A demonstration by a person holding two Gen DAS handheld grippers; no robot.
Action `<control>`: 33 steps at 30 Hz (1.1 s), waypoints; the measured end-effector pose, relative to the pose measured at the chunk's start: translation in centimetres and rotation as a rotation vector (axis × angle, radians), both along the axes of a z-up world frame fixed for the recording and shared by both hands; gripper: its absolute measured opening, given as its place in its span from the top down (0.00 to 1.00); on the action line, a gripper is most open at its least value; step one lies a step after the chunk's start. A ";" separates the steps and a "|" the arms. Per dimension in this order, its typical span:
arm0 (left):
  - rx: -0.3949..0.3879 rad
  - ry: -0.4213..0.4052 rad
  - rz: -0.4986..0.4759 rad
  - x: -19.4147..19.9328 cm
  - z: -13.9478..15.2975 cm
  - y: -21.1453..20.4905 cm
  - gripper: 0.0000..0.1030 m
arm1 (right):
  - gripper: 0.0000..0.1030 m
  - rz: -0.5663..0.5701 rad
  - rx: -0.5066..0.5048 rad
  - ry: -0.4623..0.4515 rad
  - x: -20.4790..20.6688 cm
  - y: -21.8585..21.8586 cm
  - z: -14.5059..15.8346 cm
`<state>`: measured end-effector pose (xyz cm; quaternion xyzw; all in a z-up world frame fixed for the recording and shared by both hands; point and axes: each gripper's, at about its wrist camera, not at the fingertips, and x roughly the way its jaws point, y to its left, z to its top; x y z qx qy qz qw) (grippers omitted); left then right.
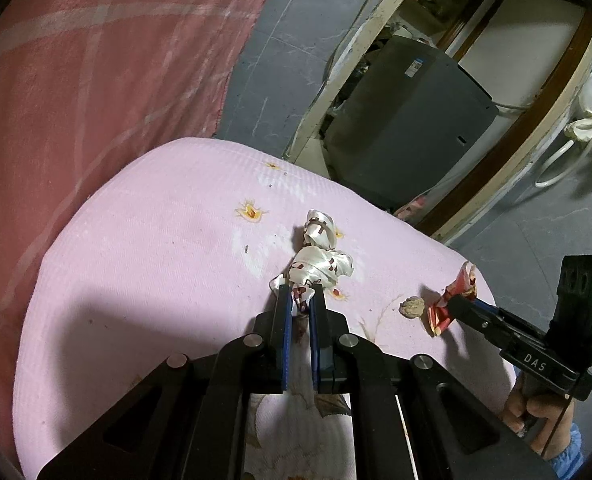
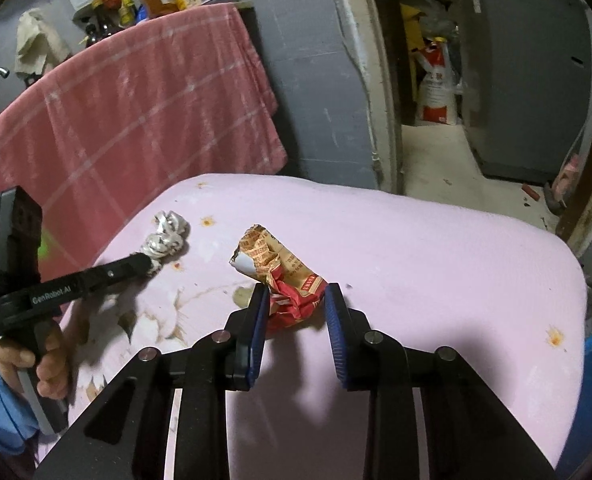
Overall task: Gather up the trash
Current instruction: 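Lift both held wrappers off the table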
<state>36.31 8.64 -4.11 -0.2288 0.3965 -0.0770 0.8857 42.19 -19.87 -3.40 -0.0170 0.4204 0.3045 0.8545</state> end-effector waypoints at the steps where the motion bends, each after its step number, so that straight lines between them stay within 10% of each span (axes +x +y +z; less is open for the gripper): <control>1: 0.001 0.000 -0.001 0.0 0.0 -0.1 0.95 | 0.75 -0.001 0.000 0.001 0.0 -0.2 0.0; 33: -0.055 -0.127 0.050 -2.3 0.7 1.2 0.95 | 0.75 -0.059 0.016 -0.025 2.4 0.9 0.4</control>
